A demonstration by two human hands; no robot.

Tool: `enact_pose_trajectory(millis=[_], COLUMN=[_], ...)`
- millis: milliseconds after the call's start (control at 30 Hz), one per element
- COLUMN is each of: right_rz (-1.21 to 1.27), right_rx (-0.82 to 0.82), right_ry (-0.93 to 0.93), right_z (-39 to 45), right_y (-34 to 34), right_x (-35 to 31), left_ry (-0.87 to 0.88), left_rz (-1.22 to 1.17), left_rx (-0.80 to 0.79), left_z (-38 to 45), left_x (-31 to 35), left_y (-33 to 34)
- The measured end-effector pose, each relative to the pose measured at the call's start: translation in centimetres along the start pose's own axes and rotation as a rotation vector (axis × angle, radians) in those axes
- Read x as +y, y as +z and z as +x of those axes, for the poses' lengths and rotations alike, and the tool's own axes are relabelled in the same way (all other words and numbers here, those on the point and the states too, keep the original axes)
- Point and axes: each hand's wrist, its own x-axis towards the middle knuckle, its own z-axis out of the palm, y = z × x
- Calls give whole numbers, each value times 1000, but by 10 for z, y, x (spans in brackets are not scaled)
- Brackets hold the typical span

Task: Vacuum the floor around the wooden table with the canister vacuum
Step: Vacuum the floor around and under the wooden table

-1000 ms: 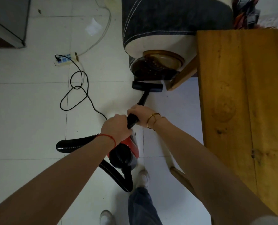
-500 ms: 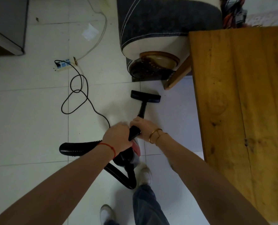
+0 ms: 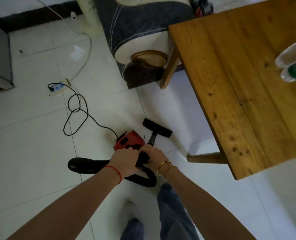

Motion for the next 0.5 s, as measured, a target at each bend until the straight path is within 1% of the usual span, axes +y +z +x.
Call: enact_pose_trajectory(millis=[133,267,500], right_rz=[80,130,232], right_rx=[99,160,251], right_ry=[65,138,276], right_z=[-37,-69,-122], right_y=[42,75,110], right_x=[-6,-16,-26], left_ry=[82,162,289], left_rz=[92,183,274], left_rx=[-14,-26,-31], left_z=[-27,-50,-79], left_x=[7,13,32], left_y=[25,45,68])
